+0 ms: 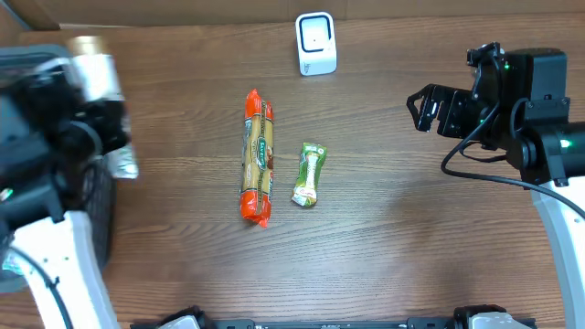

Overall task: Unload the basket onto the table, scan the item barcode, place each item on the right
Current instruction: 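Reach the left gripper into the basket and grasp the white tube, then place the white tube left of the spaghetti with the left gripper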

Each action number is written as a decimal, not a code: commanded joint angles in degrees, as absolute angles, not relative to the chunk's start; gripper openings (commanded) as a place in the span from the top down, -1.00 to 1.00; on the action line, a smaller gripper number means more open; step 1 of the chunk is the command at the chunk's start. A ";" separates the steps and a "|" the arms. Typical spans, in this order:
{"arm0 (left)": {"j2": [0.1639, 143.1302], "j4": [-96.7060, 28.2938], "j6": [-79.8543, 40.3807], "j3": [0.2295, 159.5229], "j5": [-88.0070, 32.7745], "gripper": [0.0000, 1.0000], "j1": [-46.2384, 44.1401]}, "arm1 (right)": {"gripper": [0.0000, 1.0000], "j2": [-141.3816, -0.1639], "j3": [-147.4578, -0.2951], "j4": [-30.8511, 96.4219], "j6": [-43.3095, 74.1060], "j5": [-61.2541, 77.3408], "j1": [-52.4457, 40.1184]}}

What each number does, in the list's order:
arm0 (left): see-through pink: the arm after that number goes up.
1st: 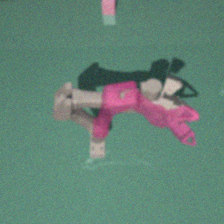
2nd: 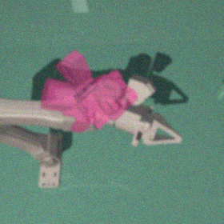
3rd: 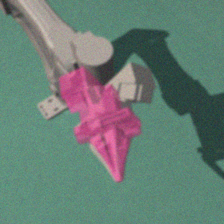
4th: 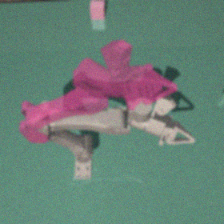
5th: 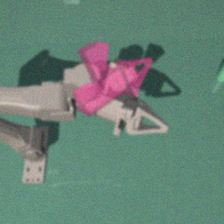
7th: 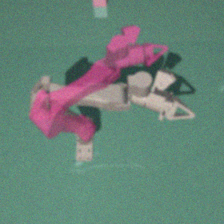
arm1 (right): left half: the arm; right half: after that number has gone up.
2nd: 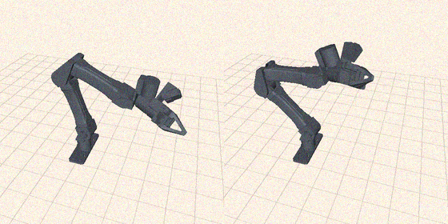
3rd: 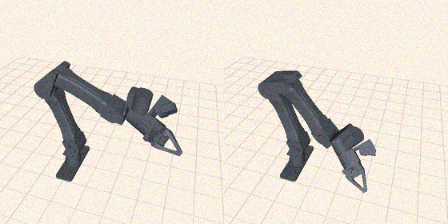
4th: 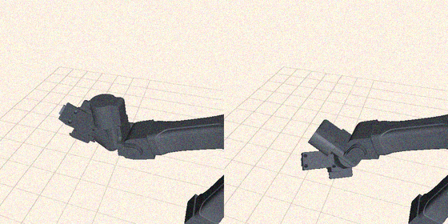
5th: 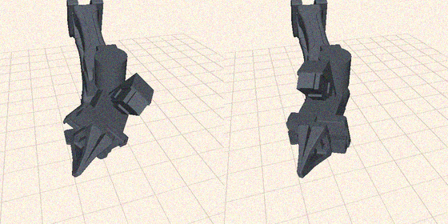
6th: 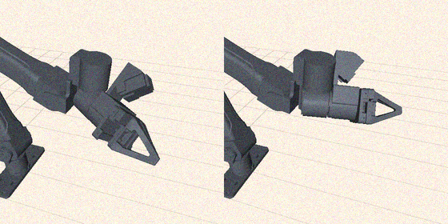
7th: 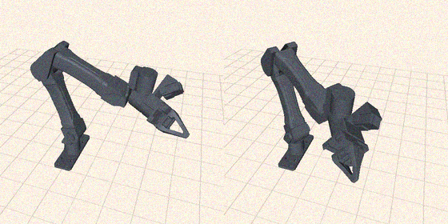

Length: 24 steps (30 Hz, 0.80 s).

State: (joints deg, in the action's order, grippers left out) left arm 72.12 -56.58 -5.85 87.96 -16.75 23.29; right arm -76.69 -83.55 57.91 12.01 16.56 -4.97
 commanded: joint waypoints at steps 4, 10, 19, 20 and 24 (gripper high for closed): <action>82.28 -64.12 -12.82 88.97 -1.87 0.92 8.21 | -1.00 -76.69 -85.14 57.87 12.14 16.58 -5.30; 93.76 -66.02 -16.84 88.29 1.21 0.92 4.49 | -1.00 -76.69 -85.14 58.70 12.12 16.56 -5.30; 110.80 -63.77 -16.69 88.20 3.11 0.92 0.08 | -1.00 -76.69 -85.14 58.61 12.10 16.53 -5.30; 112.29 -63.57 -16.71 88.20 3.09 0.92 -0.71 | -1.00 -76.69 -85.14 58.59 12.10 16.51 -5.30; 116.66 -63.44 -17.82 88.20 2.92 0.88 -4.21 | -1.00 -76.69 -85.14 58.63 12.10 16.53 -5.30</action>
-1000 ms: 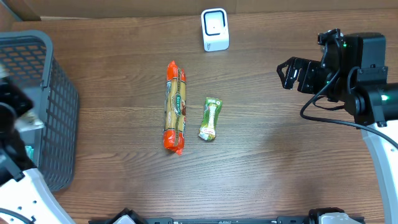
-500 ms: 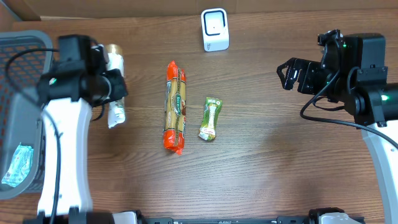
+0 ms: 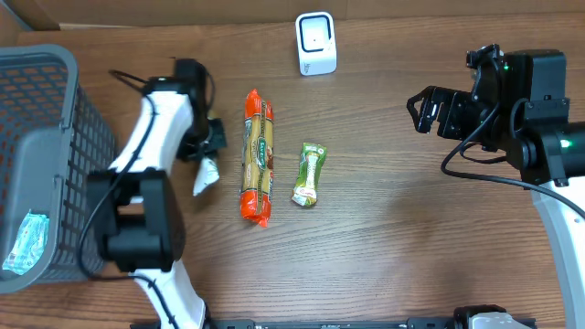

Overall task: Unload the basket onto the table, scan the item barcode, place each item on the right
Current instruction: 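Place the white tube left of the spaghetti with the left gripper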

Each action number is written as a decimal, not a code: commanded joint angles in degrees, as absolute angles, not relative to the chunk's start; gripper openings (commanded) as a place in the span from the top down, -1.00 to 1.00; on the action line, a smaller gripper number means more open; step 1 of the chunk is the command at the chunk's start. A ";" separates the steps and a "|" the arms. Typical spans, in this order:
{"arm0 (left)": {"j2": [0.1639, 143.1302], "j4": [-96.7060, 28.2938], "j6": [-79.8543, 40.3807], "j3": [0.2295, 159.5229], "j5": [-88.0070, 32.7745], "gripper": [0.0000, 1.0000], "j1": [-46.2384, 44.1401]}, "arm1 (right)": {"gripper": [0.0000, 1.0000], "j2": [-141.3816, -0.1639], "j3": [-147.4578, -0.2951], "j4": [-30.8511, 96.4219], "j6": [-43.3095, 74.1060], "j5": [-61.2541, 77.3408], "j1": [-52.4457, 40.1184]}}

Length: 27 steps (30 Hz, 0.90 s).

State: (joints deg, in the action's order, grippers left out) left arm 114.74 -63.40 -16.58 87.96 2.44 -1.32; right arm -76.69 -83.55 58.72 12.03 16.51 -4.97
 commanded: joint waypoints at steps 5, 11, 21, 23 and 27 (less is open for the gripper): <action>115.98 -67.00 -18.44 91.85 2.98 -0.47 -5.04 | -1.00 -76.69 -85.14 58.63 12.10 16.53 -5.30; 112.33 -79.40 -17.12 112.09 3.18 -0.62 -4.78 | -1.00 -76.69 -85.14 58.22 12.12 16.53 -5.30; 98.91 -90.65 -11.11 139.13 3.40 -0.99 8.58 | -1.00 -76.69 -85.14 58.13 12.10 16.53 -5.30; 96.64 -93.69 -11.14 139.13 3.42 -0.99 15.33 | -1.00 -76.69 -85.14 57.95 12.12 16.53 -5.30; 94.89 -96.79 -12.47 137.97 3.01 -0.99 31.00 | -1.00 -76.69 -85.14 57.67 12.10 16.56 -5.30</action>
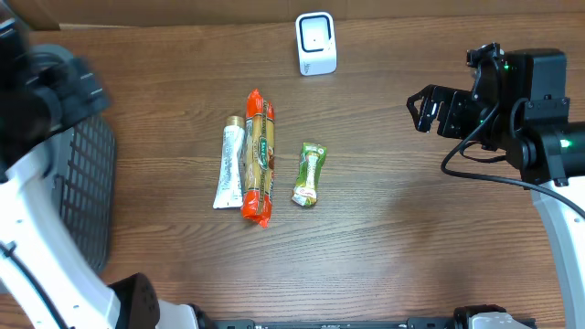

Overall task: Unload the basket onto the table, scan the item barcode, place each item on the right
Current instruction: 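Place the white tube left of the spaghetti with the left gripper, then reach the left gripper into the basket and grasp the mint-green wipes pack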

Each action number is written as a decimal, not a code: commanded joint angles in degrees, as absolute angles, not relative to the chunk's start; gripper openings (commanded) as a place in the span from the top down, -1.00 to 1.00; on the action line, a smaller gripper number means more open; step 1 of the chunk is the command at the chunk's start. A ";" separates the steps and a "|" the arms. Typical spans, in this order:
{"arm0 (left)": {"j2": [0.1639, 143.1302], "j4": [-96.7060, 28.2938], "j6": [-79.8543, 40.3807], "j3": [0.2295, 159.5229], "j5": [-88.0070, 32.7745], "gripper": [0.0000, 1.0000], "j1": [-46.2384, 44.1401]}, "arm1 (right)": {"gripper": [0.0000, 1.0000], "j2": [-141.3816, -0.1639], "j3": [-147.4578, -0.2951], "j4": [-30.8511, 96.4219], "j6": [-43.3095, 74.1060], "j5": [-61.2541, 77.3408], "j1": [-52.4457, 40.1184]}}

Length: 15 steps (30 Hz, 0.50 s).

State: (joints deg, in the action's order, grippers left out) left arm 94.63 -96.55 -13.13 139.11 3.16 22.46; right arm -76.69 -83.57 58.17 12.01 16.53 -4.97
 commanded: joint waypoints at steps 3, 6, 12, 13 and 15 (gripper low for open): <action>94.91 -96.79 -12.97 135.74 2.94 -0.99 39.57 | -1.00 -76.69 -85.14 57.58 12.10 16.56 -5.30; 94.91 -95.59 -15.70 129.69 2.68 -0.99 47.53 | -1.00 -76.69 -85.14 57.60 12.10 16.56 -5.30; 94.91 -86.76 -15.88 114.24 -0.38 -0.99 52.88 | -1.00 -76.69 -85.14 57.39 11.90 16.53 -5.30; 94.91 -84.66 -15.88 110.91 -0.38 -0.99 52.86 | -1.00 -76.69 -85.14 57.39 11.90 16.53 -5.30; 94.91 -81.45 -15.88 106.41 -0.30 -0.99 52.86 | -1.00 -76.69 -85.14 57.58 11.90 16.53 -5.30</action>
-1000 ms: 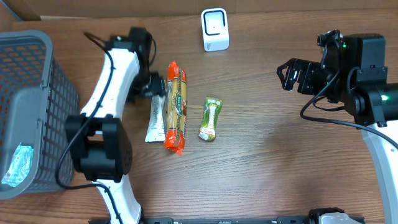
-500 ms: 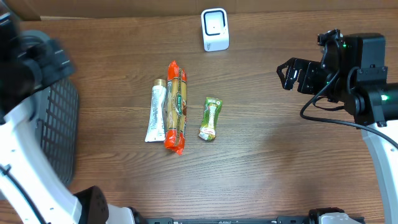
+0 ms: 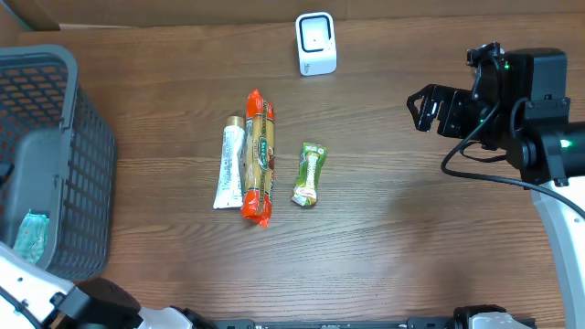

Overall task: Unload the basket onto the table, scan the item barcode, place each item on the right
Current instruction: 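Reach the left gripper into the basket and grasp the mint-green wipes pack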

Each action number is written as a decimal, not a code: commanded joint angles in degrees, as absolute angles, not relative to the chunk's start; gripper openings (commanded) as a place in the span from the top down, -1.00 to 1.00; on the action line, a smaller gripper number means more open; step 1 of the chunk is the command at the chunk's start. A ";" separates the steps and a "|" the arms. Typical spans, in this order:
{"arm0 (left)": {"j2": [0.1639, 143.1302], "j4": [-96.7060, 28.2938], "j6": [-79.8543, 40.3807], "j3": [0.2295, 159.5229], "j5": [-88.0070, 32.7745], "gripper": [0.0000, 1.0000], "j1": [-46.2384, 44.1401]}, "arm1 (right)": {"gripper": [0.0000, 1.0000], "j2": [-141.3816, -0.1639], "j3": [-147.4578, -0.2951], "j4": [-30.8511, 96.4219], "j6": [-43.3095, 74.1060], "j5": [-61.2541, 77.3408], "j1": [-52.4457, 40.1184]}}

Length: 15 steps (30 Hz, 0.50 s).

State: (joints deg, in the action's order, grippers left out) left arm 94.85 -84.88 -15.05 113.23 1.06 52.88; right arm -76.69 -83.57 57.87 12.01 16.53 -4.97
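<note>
Three items lie side by side at mid-table: a white tube with a gold cap (image 3: 228,167), a long orange packet (image 3: 258,157) touching its right side, and a small green packet (image 3: 310,174) a little apart. The white barcode scanner (image 3: 316,43) stands at the far edge, behind them. My right gripper (image 3: 420,108) hovers at the right, well away from the items, open and empty. Of my left arm (image 3: 27,288) only white and dark links show at the lower left corner; its gripper is out of view.
A grey mesh basket (image 3: 91,155) fills the left side, with a teal packet (image 3: 30,236) lying inside. The table's far edge runs just behind the scanner. My right arm's body (image 3: 539,119) occupies the right edge.
The left arm, which loomed over the top left corner and hid most of the basket, has dropped back to the lower left corner. The basket now shows whole. The items and right arm are unchanged.
First the left arm was over the basket with a white tube, and only two packets lay on the table. Then its gripper was beside the orange packet with the tube. Then the tube lay left of that packet, let go, with the arm back at the left.
</note>
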 commanded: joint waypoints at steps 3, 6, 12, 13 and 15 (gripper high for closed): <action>94.91 -75.18 -15.88 99.31 0.64 -0.99 52.88 | -1.00 -76.69 -85.14 57.95 11.90 16.53 -5.30; 94.91 -66.85 -15.51 91.39 2.63 -0.99 52.86 | -1.00 -76.69 -85.14 58.04 11.90 16.53 -5.30; 94.94 -48.64 -10.04 77.67 6.66 -0.99 52.82 | -1.00 -76.69 -85.14 58.17 11.90 16.56 -5.30; 94.94 -47.27 -8.82 76.53 6.68 -1.00 52.82 | -1.00 -76.69 -85.14 58.17 11.90 16.53 -5.30; 94.96 -42.26 -7.27 72.82 10.52 -0.99 52.86 | -1.00 -76.69 -85.14 58.26 11.94 16.56 -5.30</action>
State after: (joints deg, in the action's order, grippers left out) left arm 95.15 -46.87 -11.27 76.51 5.58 52.88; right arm -76.69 -83.57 58.33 11.99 16.51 -4.97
